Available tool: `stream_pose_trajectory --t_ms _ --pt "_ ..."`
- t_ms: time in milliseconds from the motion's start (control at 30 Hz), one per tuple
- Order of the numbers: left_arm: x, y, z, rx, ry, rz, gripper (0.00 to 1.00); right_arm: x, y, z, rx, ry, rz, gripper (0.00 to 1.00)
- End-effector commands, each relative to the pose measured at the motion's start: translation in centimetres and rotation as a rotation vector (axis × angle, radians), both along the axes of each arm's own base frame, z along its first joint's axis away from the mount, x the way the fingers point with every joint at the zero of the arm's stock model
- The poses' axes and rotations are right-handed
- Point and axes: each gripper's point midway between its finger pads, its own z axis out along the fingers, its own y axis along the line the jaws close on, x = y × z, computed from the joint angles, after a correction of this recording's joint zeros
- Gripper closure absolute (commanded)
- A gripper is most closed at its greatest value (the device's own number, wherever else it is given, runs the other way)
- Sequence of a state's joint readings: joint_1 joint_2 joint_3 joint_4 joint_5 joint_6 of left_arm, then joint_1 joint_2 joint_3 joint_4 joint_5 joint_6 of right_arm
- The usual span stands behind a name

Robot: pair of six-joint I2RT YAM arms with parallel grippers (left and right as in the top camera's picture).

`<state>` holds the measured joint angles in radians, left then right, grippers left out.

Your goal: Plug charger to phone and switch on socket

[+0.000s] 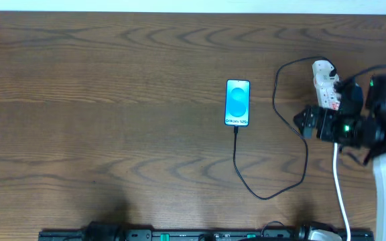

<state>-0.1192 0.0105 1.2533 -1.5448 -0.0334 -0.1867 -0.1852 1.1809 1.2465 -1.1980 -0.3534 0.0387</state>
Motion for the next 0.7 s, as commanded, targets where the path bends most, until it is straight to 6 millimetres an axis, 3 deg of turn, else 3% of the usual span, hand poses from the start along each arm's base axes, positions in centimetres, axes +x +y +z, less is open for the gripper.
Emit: stream_pose_trajectory --t_ms 0,333,533,667 --pt "-0.1 0.3 0.0 -0.003 -0.008 0.022 0.02 -1.5 0.8 0.9 -0.011 -0.111 0.034 0.01" --pt "-0.1 0.3 0.0 -0.003 -0.008 0.023 0.02 -5.1 1.7 1.0 -0.027 -0.297 0.034 0.01" --pt "-0.1 0.3 0.0 -0.003 -0.008 0.022 0.02 -5.6 2.9 1.9 0.011 -0.428 0.063 0.01" --pt "-0.1 0.3 0.0 -0.003 -0.008 0.023 0.02 -5.8 3.2 1.4 0.044 -0.452 0.048 0.01"
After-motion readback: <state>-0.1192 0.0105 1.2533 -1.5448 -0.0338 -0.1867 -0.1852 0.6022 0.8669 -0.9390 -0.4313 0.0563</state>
